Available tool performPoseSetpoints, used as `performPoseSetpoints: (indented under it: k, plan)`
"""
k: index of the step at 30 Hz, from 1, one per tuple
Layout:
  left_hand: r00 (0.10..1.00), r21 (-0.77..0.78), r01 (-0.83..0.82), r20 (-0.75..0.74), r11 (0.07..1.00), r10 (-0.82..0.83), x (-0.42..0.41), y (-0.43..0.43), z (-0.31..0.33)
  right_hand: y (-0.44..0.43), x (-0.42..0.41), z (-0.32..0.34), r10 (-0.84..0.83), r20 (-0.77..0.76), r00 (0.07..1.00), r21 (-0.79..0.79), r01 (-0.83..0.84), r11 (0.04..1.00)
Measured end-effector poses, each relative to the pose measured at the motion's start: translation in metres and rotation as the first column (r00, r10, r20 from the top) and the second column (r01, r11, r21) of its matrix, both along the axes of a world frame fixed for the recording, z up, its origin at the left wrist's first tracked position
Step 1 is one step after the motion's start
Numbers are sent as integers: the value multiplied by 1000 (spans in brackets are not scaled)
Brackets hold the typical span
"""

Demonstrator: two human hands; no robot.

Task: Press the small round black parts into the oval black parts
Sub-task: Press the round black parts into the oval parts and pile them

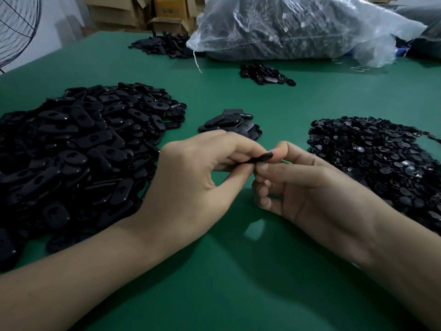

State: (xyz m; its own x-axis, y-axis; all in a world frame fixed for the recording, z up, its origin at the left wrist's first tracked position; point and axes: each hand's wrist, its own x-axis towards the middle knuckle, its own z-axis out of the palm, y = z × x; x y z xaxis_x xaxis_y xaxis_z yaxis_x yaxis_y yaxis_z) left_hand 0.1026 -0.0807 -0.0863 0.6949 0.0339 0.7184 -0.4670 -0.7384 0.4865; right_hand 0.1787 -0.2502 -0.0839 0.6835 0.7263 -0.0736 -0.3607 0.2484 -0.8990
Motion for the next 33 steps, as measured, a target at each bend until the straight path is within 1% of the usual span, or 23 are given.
performPoseSetpoints:
  k: [2,4,6,8,11,14,16,18,20,22,25,26,29,33]
  plan:
    - [998,-93,27,-59,995,-32,2,2,1,0,-1,1,-33,109,993,-16,35,999]
    - [995,-146,32,-85,989,-45,4,0,1,0,-3,3,-82,257,963,-47,98,994]
    - [987,-230,49,-136,972,-82,6,1,0,0,-3,3,-133,415,900,-83,183,980]
    - [975,-301,62,-184,952,-122,8,3,0,2,-2,3,-158,534,831,-103,249,963]
    - [950,-377,84,-249,922,-189,9,6,-2,2,0,2,-157,597,786,-115,278,954]
    - [930,-423,55,-308,904,-201,11,7,-5,2,3,0,-142,586,798,-150,279,948]
    - [931,-384,30,-324,923,-165,13,8,-7,2,4,-2,-163,532,831,-152,284,947]
    - [945,-288,27,-304,957,-118,13,8,-7,3,4,-2,-199,476,857,-139,296,945]
    - [954,-215,19,-287,976,-82,13,7,-4,3,4,-2,-206,468,860,-145,305,941]
    - [964,-155,-22,-264,988,-20,17,9,2,3,6,-3,-218,474,853,-152,323,934]
    - [958,-142,-113,-279,983,70,31,24,17,2,9,-4,-263,470,842,-145,368,918]
    - [949,-115,-141,-300,983,101,38,30,23,2,10,-5,-266,473,840,-150,375,915]
    - [919,60,-210,-328,976,218,62,40,33,1,12,-7,-241,508,827,-170,371,913]
    - [878,206,-283,-336,937,339,92,42,31,-2,13,-9,-175,626,760,-199,373,906]
